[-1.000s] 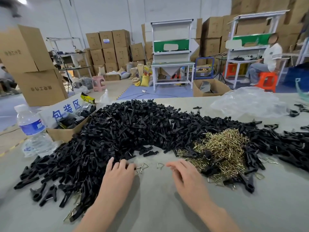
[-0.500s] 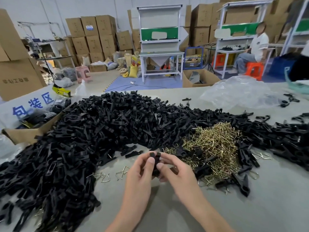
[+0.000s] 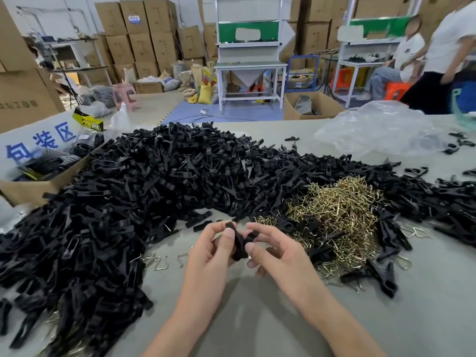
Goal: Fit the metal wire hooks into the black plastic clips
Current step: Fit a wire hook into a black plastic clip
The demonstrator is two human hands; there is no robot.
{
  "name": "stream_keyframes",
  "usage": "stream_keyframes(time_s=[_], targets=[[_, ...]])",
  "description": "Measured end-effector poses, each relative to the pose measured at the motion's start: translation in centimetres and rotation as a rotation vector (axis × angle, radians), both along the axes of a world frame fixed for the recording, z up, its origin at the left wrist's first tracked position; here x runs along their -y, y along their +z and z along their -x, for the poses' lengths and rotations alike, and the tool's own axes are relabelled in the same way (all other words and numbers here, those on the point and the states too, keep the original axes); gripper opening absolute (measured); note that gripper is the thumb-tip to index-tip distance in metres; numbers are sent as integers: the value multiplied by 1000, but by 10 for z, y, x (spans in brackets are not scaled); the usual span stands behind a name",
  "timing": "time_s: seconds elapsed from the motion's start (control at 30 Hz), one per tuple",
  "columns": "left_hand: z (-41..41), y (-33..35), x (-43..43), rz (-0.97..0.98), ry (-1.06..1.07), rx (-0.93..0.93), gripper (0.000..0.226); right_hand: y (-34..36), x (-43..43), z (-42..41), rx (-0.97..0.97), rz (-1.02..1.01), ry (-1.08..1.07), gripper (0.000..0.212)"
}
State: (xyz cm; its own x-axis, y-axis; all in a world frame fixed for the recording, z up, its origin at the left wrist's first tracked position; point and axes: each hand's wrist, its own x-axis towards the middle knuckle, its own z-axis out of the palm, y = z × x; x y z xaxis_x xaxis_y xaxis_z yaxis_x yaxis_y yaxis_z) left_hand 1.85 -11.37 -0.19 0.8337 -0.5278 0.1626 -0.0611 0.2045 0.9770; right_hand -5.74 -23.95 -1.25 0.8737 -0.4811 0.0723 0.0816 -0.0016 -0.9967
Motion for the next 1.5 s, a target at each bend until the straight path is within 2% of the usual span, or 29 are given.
stream_keyframes(time_s=[0.13, 0.27, 0.37, 0.43, 0.47, 0.57, 0.7, 0.8, 0.93, 1.03, 1.17, 1.5], targets=[[3, -1, 1, -24, -20, -56, 19, 5, -2, 3, 35, -51, 3, 31], [4, 1, 0, -7, -1, -143, 18, 7, 0, 5, 61, -100, 27, 20], [-4, 4, -2, -5, 113, -119, 17, 9, 6, 5, 112, -249, -28, 13], [-9, 6, -2, 99, 153, -213, 12, 9, 8, 5, 143, -352, -78, 19], [-10, 8, -2, 160, 135, -293, 8, 9, 9, 4, 152, -380, -92, 22], [-8, 12, -3, 253, 31, -470, 20, 8, 9, 2, 159, -417, -89, 25], [-6, 11, -3, 286, -82, -540, 23, 7, 8, 2, 131, -425, -51, 27], [-4, 6, 1, 221, -23, -435, 31, 7, 6, 2, 95, -428, 4, 30], [-3, 2, -2, -15, 86, -79, 29, 8, 3, 3, 79, -419, 37, 38], [2, 2, -2, -75, 93, 76, 24, 12, 1, 4, 109, -381, 54, 31], [10, 5, 2, -72, 94, 107, 16, 13, 1, 4, 128, -376, 45, 26], [14, 3, 3, -93, 155, 159, 17, 10, 1, 5, 141, -331, 71, 31]])
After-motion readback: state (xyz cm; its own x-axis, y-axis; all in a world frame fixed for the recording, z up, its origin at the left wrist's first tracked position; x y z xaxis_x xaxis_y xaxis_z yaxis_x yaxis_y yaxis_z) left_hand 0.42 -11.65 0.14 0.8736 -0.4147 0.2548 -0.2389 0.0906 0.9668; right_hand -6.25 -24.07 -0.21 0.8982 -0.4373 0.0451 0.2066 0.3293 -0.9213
